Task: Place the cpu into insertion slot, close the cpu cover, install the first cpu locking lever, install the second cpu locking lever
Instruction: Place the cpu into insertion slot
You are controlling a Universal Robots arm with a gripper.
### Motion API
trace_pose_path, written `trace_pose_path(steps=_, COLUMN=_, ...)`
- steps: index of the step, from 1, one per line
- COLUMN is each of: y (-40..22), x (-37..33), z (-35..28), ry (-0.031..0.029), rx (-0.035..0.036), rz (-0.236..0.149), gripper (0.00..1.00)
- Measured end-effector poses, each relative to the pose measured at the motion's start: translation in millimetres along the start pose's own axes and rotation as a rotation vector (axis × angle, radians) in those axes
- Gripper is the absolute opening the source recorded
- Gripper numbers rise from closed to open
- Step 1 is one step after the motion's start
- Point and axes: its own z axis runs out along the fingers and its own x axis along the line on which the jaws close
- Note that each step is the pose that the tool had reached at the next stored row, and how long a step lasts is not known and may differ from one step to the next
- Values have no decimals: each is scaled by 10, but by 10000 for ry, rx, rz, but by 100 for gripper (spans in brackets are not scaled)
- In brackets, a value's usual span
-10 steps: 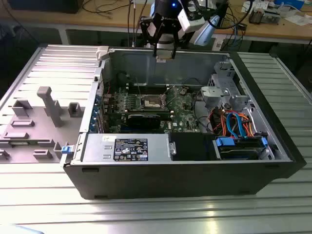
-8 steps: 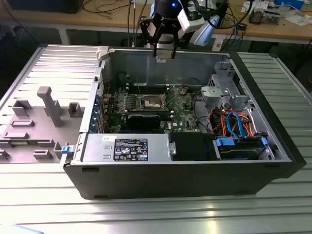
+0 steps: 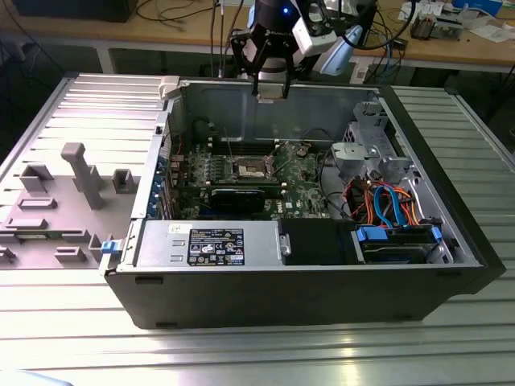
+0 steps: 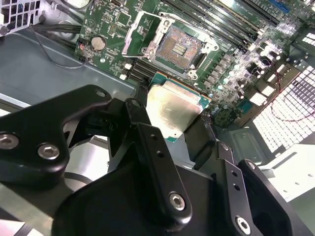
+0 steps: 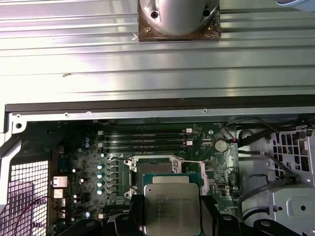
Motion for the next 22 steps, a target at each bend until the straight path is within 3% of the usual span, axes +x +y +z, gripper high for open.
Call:
trace_pose_path(steps=7, y=-3, x=0, z=30, ry=0, rx=-1, rz=0, gripper=55)
trace_pose_path(steps=9, y=-10, x=0, z=108, ry=0, rx=-1, rz=0, gripper=55)
trace_pose_path(steps=19, y=-10, x=0, z=116, ry=0, rx=0, rz=0, gripper=55)
trace_pose_path(steps=22, y=-11, x=3, z=123, ry=-2, rx=58, rz=1, gripper=55)
